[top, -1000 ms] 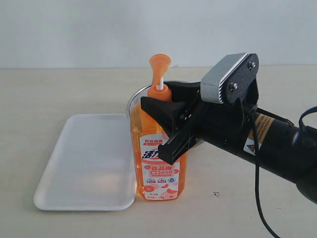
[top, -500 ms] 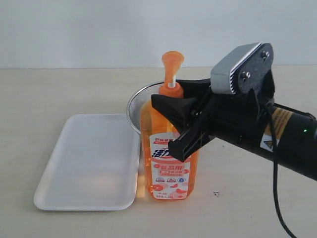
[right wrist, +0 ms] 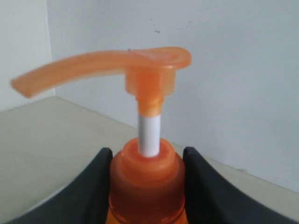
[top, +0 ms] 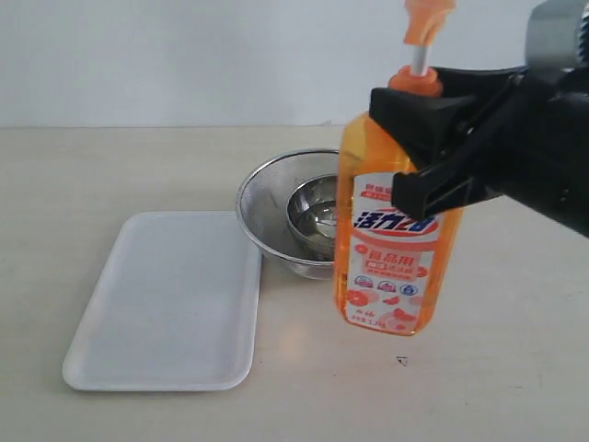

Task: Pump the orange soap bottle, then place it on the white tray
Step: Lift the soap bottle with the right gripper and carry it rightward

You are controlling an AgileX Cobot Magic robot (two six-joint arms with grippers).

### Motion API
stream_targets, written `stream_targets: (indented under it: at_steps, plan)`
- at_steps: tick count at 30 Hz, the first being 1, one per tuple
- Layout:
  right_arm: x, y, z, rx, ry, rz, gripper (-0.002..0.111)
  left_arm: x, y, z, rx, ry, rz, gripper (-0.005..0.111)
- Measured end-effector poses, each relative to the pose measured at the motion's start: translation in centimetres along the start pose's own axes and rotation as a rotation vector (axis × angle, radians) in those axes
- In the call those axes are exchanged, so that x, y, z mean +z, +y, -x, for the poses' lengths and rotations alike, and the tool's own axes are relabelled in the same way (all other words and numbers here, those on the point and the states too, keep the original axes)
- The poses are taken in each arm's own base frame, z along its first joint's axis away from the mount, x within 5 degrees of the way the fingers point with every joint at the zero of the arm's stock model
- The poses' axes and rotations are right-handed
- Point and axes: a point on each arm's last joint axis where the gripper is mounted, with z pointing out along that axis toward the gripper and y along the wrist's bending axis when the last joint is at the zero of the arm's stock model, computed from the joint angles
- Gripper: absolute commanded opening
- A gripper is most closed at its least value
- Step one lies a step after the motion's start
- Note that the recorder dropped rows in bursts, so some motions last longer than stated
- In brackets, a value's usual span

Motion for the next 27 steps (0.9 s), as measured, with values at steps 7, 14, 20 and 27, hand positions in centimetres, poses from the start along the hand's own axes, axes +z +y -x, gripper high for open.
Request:
stream_targets:
  at_steps: [7, 14, 20, 27]
  plan:
    - [-1.7, -1.6, 1.3, 0.038, -0.028, -0.180, 0.000, 0.0, 0.0, 0.0, 0.000, 0.000, 0.000, 0.005]
    - [-2.2, -3.2, 1.3, 0.072, -0.032, -0.355, 0.000, 0.0, 0.0, 0.0, 0.000, 0.000, 0.000, 0.005]
    - [-2.8, -4.5, 1.7, 0.105, -0.095, -0.517, 0.000, 0.0, 0.0, 0.0, 0.000, 0.000, 0.000, 0.005]
    - [-1.9, -5.5, 0.6, 0.061, -0.087, -0.652, 0.000, 0.0, 0.0, 0.0, 0.000, 0.000, 0.000, 0.005]
